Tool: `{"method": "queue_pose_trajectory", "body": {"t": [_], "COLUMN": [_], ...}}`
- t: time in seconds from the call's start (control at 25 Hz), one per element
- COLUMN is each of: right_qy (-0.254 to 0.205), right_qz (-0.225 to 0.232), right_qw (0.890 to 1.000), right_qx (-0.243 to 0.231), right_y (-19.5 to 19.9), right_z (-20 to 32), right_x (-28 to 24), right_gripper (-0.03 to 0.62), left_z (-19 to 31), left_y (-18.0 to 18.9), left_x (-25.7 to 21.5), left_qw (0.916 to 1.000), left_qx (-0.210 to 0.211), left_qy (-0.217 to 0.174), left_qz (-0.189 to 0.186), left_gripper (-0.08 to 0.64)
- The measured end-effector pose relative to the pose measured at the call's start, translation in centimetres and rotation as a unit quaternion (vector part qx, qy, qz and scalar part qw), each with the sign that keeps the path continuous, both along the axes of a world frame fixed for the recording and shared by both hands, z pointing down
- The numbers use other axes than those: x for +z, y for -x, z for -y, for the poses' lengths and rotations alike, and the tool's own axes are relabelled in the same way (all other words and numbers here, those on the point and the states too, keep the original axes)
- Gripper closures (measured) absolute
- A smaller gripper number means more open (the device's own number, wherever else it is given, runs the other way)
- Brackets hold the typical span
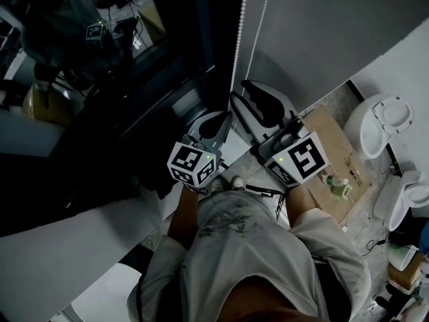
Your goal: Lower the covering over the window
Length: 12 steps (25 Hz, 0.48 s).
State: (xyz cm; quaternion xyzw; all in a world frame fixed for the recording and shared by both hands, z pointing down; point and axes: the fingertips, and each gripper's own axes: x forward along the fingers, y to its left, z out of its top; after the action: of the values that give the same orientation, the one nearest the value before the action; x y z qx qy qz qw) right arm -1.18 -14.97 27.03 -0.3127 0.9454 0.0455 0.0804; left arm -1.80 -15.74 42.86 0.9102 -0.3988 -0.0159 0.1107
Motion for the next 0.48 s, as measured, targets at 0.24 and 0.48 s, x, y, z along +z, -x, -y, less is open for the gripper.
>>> {"method": "queue_pose_trajectory", "body": {"t": [0.24, 0.48], "right_qy": [-0.013, -0.020], "right_qz": [0.014, 0.012], "right_qw": [1.000, 1.000], "right_qx": [-0.009, 0.009], "right_y": [1.0, 1.7], "right_z": [0.6, 1.4], "right_x": [-1.3, -1.7], "right_gripper": [0.477, 0.550], "left_z": [-0.2, -0.7], "left_y": [0.2, 0.2], "left_x": [0.7, 0.5], "left_qw": [1.0000, 0.9999], "left_qx": [0.002, 0.010], "left_qy": [0.006, 0.003], "left_qz": [0.002, 0.005], "left_gripper": [0.551, 0.551]}}
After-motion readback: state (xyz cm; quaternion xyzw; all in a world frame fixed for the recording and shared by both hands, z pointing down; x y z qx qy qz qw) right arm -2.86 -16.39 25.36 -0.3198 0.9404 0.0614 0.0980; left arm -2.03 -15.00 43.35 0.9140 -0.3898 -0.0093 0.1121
